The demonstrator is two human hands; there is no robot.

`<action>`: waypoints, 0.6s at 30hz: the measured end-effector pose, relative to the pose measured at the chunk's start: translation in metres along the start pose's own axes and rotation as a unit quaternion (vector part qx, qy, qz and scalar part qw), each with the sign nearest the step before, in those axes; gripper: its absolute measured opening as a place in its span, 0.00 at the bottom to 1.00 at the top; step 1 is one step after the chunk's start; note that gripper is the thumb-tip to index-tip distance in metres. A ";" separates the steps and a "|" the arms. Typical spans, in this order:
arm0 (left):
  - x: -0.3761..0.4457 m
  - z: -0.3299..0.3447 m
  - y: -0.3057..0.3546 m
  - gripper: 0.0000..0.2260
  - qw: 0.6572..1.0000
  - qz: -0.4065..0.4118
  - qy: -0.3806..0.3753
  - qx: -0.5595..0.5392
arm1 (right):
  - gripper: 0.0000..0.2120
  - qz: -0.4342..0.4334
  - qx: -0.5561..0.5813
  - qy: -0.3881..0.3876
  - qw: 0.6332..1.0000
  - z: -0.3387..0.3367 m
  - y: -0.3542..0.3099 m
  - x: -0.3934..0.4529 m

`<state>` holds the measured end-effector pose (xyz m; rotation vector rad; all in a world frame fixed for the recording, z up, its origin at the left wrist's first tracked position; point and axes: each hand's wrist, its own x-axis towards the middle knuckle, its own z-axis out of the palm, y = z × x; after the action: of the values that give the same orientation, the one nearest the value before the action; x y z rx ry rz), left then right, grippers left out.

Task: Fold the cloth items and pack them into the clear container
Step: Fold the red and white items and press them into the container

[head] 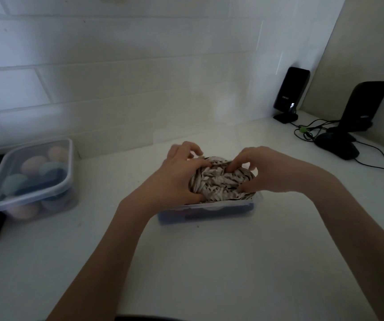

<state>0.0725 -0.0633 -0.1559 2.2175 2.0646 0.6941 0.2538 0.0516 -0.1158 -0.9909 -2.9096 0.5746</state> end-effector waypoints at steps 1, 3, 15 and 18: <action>-0.001 -0.001 0.000 0.27 0.999 0.013 0.019 0.028 | 0.21 0.007 -0.014 -0.009 1.000 0.001 0.001 -0.001; -0.001 -0.003 0.001 0.24 0.997 0.039 0.028 0.053 | 0.22 0.030 -0.033 -0.017 0.999 0.003 0.001 -0.002; 0.002 -0.006 0.010 0.21 0.992 0.034 -0.038 0.115 | 0.24 -0.015 -0.214 -0.030 0.976 0.003 -0.009 0.001; 0.001 -0.003 0.010 0.22 0.991 0.000 -0.065 0.116 | 0.23 -0.025 -0.255 -0.043 0.966 0.005 -0.013 0.003</action>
<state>0.0805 -0.0638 -0.1498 2.3072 2.1772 0.3119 0.2432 0.0425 -0.1166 -0.9347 -3.2240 -0.1571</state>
